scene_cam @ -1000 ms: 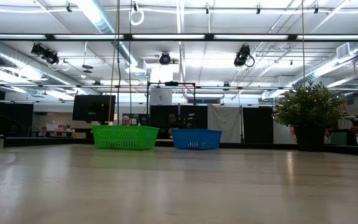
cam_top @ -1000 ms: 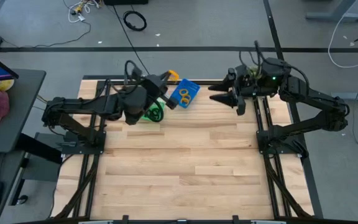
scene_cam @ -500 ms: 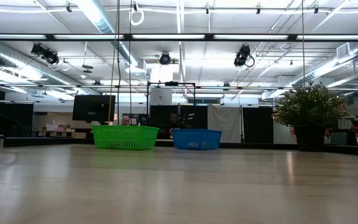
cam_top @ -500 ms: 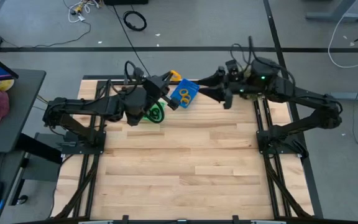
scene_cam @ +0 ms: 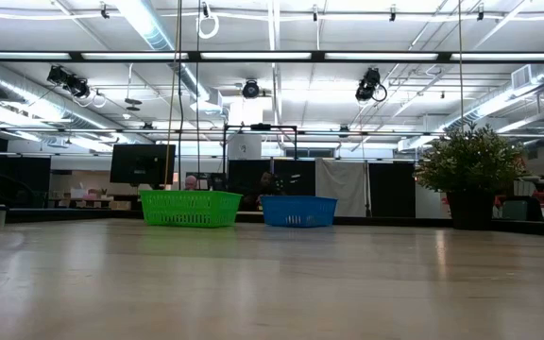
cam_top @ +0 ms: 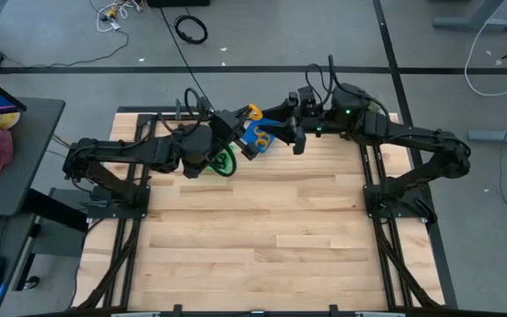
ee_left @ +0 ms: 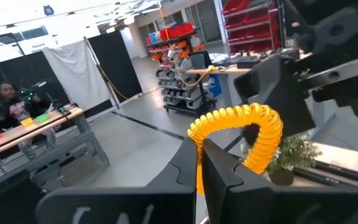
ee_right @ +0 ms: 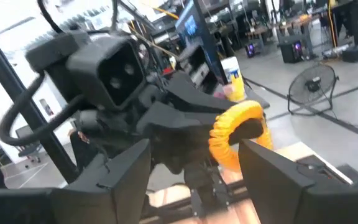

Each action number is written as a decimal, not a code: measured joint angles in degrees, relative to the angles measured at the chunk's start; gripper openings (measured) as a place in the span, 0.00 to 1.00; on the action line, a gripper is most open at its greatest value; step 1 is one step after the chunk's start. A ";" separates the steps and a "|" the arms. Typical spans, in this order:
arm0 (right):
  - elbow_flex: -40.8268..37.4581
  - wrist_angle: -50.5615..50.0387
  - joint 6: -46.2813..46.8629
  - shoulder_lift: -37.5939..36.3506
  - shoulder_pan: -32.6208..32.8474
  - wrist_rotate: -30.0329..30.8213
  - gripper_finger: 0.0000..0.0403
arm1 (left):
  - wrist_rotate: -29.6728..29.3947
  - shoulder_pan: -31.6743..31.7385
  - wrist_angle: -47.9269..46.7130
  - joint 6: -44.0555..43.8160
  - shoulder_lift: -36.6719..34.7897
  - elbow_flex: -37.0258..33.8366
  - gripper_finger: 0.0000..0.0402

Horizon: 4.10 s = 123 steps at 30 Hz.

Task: Sort spring keychains into baskets
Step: Put the yellow spring keychain into the blue basket

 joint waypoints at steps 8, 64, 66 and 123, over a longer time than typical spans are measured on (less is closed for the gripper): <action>-0.02 -0.25 -2.38 0.46 0.01 2.80 0.61 | -0.01 -0.39 0.11 1.64 0.02 -0.03 0.01; -0.02 -16.27 -7.75 -9.21 -1.39 7.54 0.00 | -10.95 -8.20 -0.05 16.57 -0.65 -0.10 0.26; -0.02 -20.65 -7.71 -11.24 -1.38 7.58 0.00 | -12.79 -8.82 -0.29 16.98 -1.37 -0.10 0.26; 13.20 -37.17 -4.09 27.91 -21.31 -2.69 0.00 | -16.27 -5.70 -4.11 10.71 -5.77 -0.06 0.26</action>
